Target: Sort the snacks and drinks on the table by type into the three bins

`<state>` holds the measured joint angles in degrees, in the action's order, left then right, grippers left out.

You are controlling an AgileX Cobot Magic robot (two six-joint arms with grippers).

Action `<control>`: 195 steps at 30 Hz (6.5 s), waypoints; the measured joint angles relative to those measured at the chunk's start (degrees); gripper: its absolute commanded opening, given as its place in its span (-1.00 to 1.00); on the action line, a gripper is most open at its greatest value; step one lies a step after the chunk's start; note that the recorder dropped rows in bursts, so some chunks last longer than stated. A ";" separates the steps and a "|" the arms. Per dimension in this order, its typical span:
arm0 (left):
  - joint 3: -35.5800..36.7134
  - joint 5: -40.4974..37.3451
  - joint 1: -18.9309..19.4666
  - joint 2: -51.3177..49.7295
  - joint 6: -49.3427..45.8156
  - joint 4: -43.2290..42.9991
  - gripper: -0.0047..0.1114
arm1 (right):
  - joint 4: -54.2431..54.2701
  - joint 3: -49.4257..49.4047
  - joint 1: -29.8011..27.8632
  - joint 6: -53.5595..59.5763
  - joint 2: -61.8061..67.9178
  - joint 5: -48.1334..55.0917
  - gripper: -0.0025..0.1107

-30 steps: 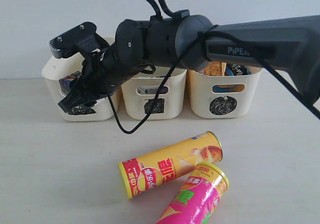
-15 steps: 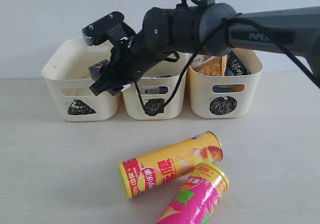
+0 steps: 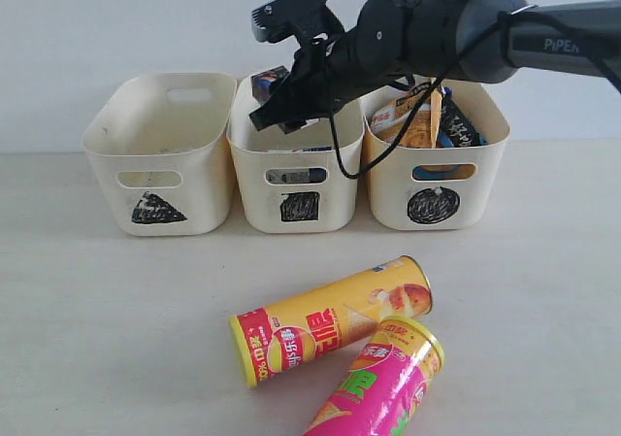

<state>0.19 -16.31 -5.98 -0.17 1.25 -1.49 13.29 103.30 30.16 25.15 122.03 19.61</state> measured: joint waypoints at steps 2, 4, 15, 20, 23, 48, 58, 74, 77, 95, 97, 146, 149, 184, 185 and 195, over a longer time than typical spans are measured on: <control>0.00 0.00 0.00 0.00 0.00 0.00 -0.84 | 0.00 0.00 -0.54 -0.36 0.00 -0.94 -0.96; 0.00 0.00 0.00 0.00 0.00 0.00 -0.84 | 0.10 0.00 -1.08 -0.37 0.00 -1.34 -0.96; 0.00 0.00 0.00 0.00 0.00 0.00 -0.84 | 0.10 0.00 -2.46 -0.82 0.00 -2.85 -0.96; 0.00 0.00 0.00 0.00 0.00 0.00 -0.84 | 0.22 0.00 -2.57 -1.25 0.00 -5.07 -0.96; 0.00 0.00 0.00 0.00 0.00 0.00 -0.84 | 0.22 0.00 -2.70 -1.79 0.13 -6.46 -0.96; 0.00 0.00 0.00 0.00 0.00 0.00 -0.84 | 0.41 0.00 -2.70 -4.01 4.97 -10.58 -0.20; 0.00 0.00 0.00 0.00 0.00 0.00 -0.84 | 0.41 0.00 -2.70 -4.26 4.97 -11.46 0.32; 0.00 0.00 0.00 0.00 0.00 0.00 -0.84 | 0.62 0.00 -2.70 -4.26 4.58 -7.55 -0.95; 0.00 0.00 0.00 0.00 0.00 0.00 -0.84 | 0.40 0.00 -2.70 -4.26 3.77 -6.49 -0.96; 0.00 0.00 0.00 0.00 0.00 0.00 -0.84 | 0.06 -3.31 -4.83 -6.37 -2.42 -3.10 -0.96; 0.00 0.00 0.00 0.00 0.00 0.00 -0.84 | 0.06 -5.81 -6.25 -6.63 -3.96 -4.04 -0.96; 0.00 0.00 0.00 0.00 0.00 0.00 -0.84 | -0.69 -49.15 -30.68 -4.35 -53.28 -0.51 -0.96; 0.00 0.00 0.00 0.00 0.00 0.00 -0.84 | -0.46 -52.75 -30.68 -4.50 -57.83 -0.51 -0.96; 0.00 0.00 0.00 0.00 0.00 0.00 -0.84 | 5.23 -77.18 -30.68 -4.92 -101.54 2.93 -0.96; 0.00 0.00 0.00 0.00 0.00 0.00 -0.84 | 4.98 -77.45 -30.68 -4.92 -102.31 3.14 -0.96; 0.00 0.00 0.00 0.00 0.00 0.00 -0.84 | 4.37 -77.71 -30.68 -0.72 -104.57 3.79 -0.96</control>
<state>0.19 -16.31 -5.98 -0.17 1.25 -1.49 17.66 25.59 -0.51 24.44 17.46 23.41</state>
